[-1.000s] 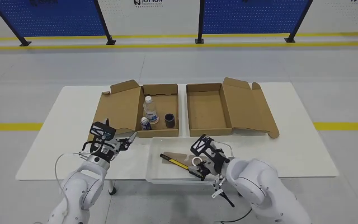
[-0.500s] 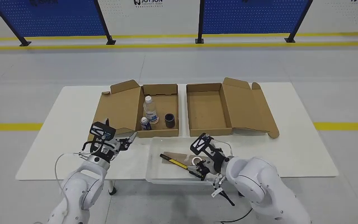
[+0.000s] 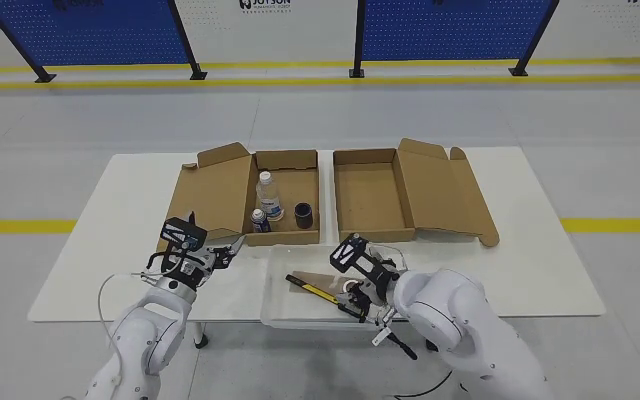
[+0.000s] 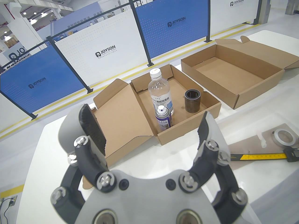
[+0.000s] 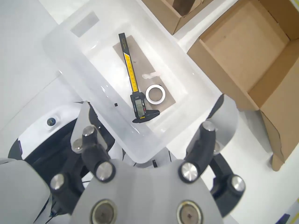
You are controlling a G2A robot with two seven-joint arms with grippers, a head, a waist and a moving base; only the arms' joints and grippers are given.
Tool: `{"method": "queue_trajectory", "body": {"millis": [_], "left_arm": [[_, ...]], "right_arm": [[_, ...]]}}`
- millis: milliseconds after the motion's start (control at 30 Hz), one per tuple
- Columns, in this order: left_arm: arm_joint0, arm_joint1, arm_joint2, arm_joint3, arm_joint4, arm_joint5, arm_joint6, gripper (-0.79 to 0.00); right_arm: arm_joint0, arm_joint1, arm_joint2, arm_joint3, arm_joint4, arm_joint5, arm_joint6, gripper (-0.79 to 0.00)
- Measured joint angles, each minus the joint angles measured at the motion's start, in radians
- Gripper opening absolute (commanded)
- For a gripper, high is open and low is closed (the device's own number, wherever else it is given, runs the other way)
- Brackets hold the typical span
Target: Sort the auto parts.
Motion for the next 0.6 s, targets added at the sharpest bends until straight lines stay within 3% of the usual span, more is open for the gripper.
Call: {"method": "queue_trajectory", "body": {"millis": [133,167,267,400,433,467,600], "left_arm": [[0.0,0.0,0.0,0.0,0.0,0.0,0.0,0.0],[0.0,0.0,0.0,0.0,0.0,0.0,0.0,0.0],[0.0,0.0,0.0,0.0,0.0,0.0,0.0,0.0],[0.0,0.0,0.0,0.0,0.0,0.0,0.0,0.0],[0.0,0.0,0.0,0.0,0.0,0.0,0.0,0.0],[0.0,0.0,0.0,0.0,0.0,0.0,0.0,0.0],[0.0,0.0,0.0,0.0,0.0,0.0,0.0,0.0]], "right_arm": [[0.097,-0.026,-0.095,0.081,-0.003,0.06,0.081,0.0],[0.118,-0.032,-0.114,0.102,0.005,0.072,0.092,-0.058],[0.179,-0.052,-0.166,0.172,0.029,0.096,0.115,-0.135],[0.229,-0.073,-0.217,0.259,0.054,0.106,0.111,-0.12],[0.236,-0.077,-0.228,0.277,0.057,0.106,0.109,-0.188],[0.242,-0.081,-0.239,0.295,0.061,0.105,0.106,-0.348],[0.266,-0.097,-0.276,0.371,0.069,0.102,0.097,-0.379]]}}
